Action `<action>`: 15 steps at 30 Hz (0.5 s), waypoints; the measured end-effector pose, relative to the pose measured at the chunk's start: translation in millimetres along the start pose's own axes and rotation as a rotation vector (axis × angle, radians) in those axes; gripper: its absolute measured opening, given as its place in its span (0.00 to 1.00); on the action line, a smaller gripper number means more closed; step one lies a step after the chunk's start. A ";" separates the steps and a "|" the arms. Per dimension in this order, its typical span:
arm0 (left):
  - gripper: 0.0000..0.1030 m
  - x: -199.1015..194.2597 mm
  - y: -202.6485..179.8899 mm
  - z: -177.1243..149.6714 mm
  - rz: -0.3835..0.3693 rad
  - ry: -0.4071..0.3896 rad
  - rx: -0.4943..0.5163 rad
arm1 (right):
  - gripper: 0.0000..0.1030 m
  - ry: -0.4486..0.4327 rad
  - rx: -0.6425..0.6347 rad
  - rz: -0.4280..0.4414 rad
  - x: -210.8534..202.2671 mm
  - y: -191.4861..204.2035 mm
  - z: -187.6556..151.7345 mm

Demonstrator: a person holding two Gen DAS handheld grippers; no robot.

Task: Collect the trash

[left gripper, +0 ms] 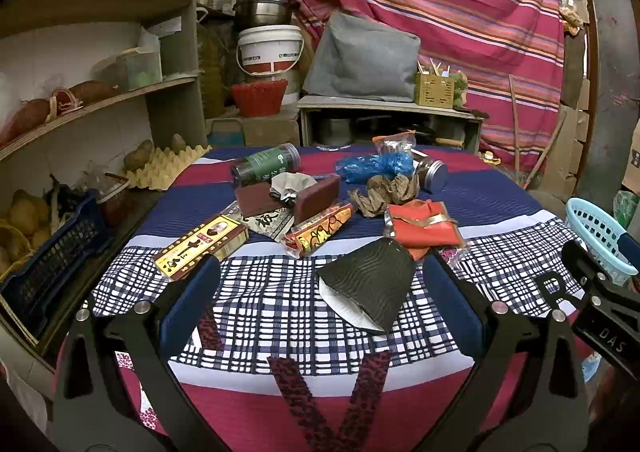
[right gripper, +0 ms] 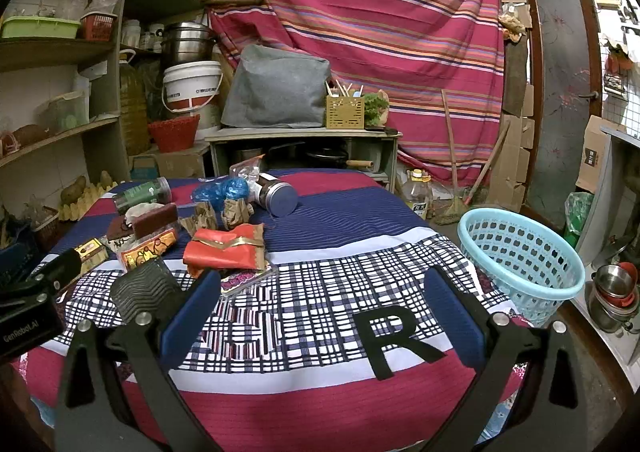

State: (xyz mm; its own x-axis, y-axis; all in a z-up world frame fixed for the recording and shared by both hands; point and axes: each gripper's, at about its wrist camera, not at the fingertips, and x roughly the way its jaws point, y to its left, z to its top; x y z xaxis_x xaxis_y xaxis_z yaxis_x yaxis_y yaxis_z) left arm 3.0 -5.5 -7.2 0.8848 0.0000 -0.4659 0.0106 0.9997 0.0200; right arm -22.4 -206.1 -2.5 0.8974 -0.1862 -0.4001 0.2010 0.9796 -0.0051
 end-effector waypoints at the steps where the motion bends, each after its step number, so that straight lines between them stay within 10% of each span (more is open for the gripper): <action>1: 0.95 0.0 0.1 0.1 0.000 0.000 0.000 | 0.96 -0.002 0.001 -0.001 -0.5 1.1 -0.1; 15: 0.95 -0.8 -6.4 -5.8 0.001 0.010 -0.010 | 0.96 -0.006 0.005 -0.008 -1.1 -6.8 0.0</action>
State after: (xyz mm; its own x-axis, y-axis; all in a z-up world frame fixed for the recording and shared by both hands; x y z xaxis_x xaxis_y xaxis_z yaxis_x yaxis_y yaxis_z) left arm -0.5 -11.7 -12.1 0.8802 0.0010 -0.4747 0.0052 0.9999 0.0118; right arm -24.8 -212.5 -2.0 0.8980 -0.1941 -0.3948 0.2099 0.9777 -0.0032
